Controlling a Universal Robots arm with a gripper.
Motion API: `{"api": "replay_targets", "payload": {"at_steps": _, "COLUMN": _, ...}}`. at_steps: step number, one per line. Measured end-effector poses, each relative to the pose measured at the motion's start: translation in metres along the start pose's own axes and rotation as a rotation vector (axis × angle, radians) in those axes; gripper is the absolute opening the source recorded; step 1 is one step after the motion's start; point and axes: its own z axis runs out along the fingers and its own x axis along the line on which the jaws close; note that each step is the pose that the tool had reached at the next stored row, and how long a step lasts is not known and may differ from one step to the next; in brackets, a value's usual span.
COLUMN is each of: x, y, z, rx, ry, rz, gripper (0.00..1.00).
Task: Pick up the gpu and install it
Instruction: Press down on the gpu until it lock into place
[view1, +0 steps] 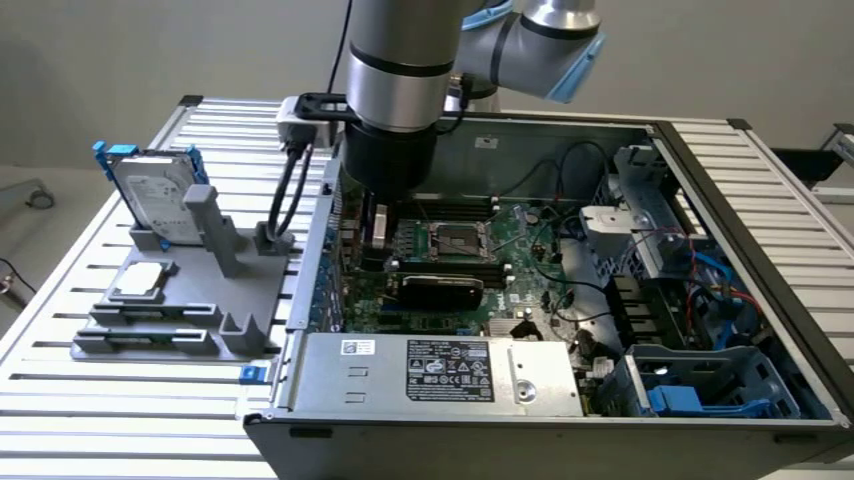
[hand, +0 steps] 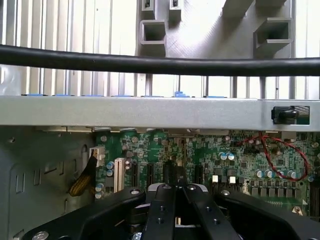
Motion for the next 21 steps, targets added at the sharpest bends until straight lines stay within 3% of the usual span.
{"api": "replay_targets", "payload": {"at_steps": 21, "x": 0.0002, "y": 0.0081, "z": -0.0040, "rx": -0.0493, "ry": 0.0069, "rz": -0.001, "gripper": 0.11}}
